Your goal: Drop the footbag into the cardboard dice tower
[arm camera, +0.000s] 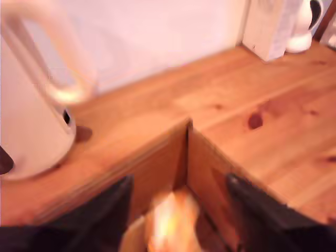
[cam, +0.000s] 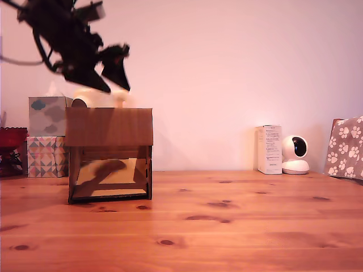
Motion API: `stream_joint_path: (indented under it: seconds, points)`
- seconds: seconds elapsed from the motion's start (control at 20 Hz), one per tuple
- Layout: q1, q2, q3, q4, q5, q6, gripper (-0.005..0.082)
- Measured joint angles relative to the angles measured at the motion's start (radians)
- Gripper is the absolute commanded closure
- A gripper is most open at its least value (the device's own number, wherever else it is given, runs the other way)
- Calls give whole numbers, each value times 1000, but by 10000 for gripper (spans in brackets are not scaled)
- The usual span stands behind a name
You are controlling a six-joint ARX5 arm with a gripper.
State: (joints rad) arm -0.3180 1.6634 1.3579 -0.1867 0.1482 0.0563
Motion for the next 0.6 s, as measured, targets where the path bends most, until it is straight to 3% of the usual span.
stream_joint_path:
  seconds: [0.1, 0.2, 0.4, 0.6]
  points:
    - [-3, -13, 39, -82, 0, 0, 477]
    - [-9, -40, 41, -170, 0, 0, 808]
    - [-16, -57, 41, -286, 10, -1, 788]
    - [-19, -130, -3, -259, 93, -1, 788]
